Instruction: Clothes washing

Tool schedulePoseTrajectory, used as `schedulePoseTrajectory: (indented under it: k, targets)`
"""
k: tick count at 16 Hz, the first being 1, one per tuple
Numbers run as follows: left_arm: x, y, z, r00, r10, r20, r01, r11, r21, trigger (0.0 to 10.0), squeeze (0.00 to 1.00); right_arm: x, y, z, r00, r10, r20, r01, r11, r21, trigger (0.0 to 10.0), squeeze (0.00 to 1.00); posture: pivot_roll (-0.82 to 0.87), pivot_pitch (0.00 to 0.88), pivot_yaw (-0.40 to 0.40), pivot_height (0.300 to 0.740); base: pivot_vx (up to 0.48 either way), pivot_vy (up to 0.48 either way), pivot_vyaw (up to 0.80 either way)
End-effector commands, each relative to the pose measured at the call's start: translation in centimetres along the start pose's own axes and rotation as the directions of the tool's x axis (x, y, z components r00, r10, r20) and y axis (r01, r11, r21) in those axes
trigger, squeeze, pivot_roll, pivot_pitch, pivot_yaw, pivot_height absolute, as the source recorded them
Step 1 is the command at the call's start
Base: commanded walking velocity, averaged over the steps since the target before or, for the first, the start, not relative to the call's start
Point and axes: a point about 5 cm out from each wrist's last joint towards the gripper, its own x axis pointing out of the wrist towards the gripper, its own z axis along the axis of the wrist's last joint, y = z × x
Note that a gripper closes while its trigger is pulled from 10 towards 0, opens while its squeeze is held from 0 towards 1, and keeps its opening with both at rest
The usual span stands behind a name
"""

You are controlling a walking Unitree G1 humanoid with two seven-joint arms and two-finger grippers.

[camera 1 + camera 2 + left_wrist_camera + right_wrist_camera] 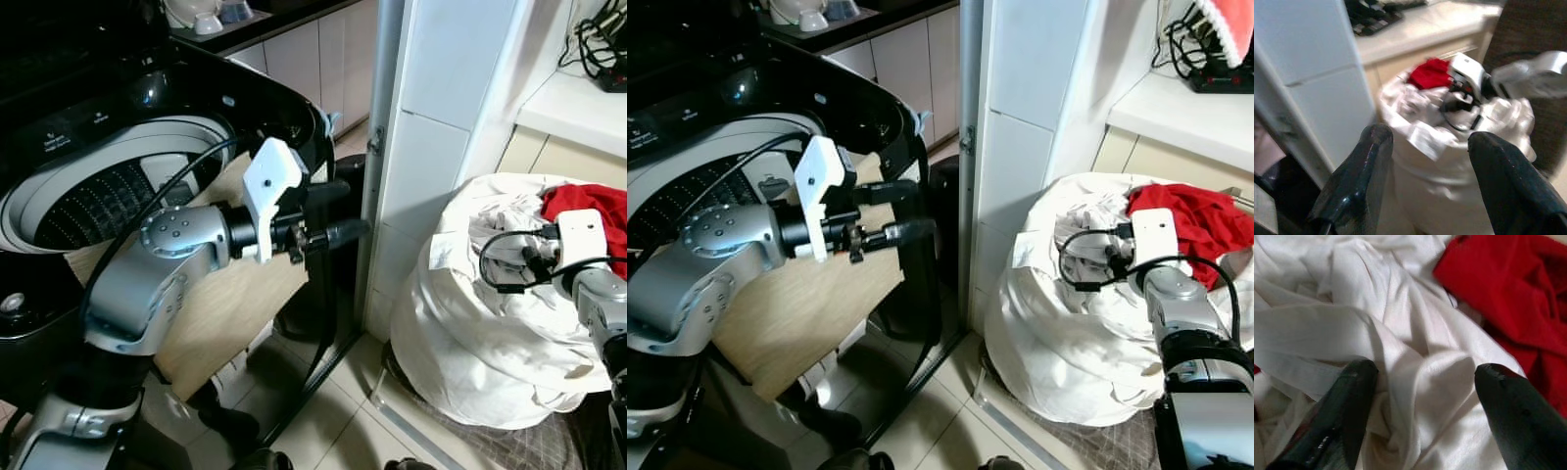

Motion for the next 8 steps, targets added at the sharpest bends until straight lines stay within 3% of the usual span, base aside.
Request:
schedulePoseTrajectory:
  k: [1, 4, 5, 6, 8]
  targets:
    - [-0.1, -1.0, -0.2, 0.998, -0.061, -0.026, 0.061, 0.998, -0.005, 10.0, 0.0, 0.1, 0.1, -0.5, 1.0, 0.0, -0.027, 0.0, 1.0, -0.009, 10.0, 0.0, -0.04, 0.057, 0.12, 0.74, 0.0, 0.0, 0.0]
    - [0.1, -1.3, -0.4, 0.997, -0.06, -0.042, 0.06, 0.998, -0.015, 10.0, 0.0, -0.1, 0.2, -2.4, 0.992, 0.013, -0.123, -0.017, 0.999, -0.03, 10.0, 0.0, -0.04, 0.054, 0.122, 0.74, 0.0, 0.0, 0.0]
    - [0.1, -1.3, -0.4, 0.998, -0.057, -0.041, 0.056, 0.998, -0.015, 10.0, 0.0, -0.1, 0.2, -2.5, 0.992, 0.018, -0.129, -0.021, 0.999, -0.024, 7.4, 0.0, -0.04, 0.055, 0.122, 0.74, 0.0, 0.0, 0.0]
    - [0.2, -1.2, -0.4, 0.998, -0.053, -0.042, 0.053, 0.998, -0.015, 10.0, 0.0, -0.1, 0.2, -2.7, 0.99, 0.023, -0.136, -0.025, 1.0, -0.014, 0.0, 0.0, -0.04, 0.056, 0.122, 0.74, 0.0, 0.0, 0.0]
    - [0.1, -1.2, -0.4, 0.998, -0.042, -0.046, 0.041, 0.999, -0.018, 10.0, 0.0, -0.1, 0.2, -2.6, 0.991, 0.024, -0.134, -0.026, 1.0, -0.016, 0.0, 0.0, -0.04, 0.055, 0.123, 0.74, 0.0, 0.0, 0.0]
